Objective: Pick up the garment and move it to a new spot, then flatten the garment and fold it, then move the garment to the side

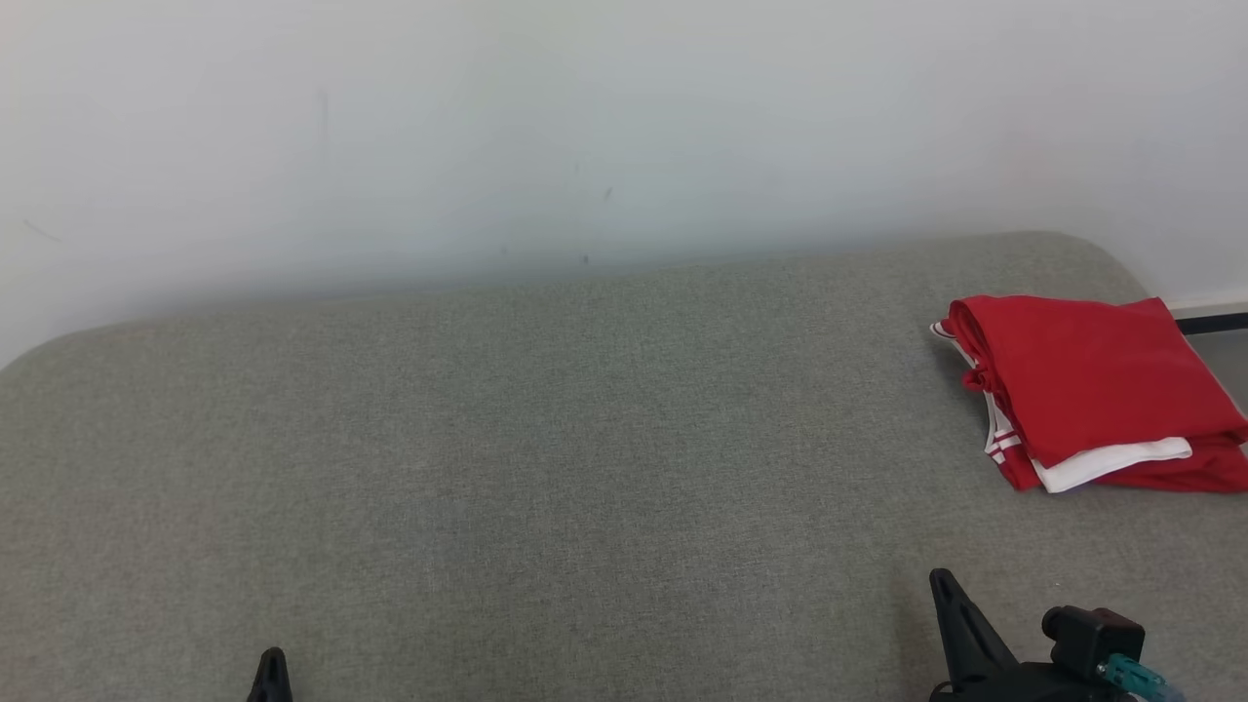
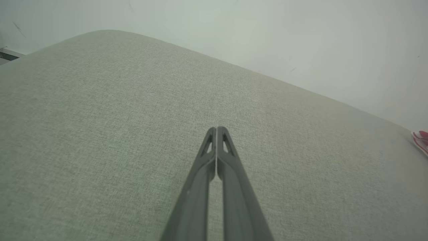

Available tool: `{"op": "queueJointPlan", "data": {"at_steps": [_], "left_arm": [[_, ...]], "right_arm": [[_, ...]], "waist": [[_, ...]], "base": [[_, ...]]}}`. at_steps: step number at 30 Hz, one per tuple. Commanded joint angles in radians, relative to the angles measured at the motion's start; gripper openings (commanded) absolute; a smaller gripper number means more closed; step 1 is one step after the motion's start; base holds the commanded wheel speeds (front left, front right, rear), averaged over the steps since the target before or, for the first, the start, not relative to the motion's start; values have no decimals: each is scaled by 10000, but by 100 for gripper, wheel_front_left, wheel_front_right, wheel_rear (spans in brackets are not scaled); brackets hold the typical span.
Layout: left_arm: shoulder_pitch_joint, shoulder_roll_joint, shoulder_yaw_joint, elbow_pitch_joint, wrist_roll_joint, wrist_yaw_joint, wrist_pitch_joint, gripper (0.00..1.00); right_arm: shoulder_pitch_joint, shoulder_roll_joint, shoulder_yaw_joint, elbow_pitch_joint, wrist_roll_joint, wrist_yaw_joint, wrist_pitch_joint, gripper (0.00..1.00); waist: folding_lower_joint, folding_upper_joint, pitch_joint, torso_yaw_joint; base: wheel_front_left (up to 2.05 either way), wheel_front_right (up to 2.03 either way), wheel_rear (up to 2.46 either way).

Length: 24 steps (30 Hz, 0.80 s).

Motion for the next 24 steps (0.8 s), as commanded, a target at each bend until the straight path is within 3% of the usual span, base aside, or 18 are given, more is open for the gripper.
{"op": "queueJointPlan", "data": {"at_steps": [1, 24], "left_arm": [[-309, 51, 11, -217, -460, -17, 77, 0], [-622, 72, -25, -501, -3952, -103, 936, 0]], "right_arm": [[-204, 18, -156, -256, 428, -2, 86, 0], [-164, 343, -983, -947, 3581, -6, 971, 0]], "waist": [[0, 0, 6, 14], [0, 0, 86, 195]], "base": [[0, 0, 0], [0, 0, 0]]}}
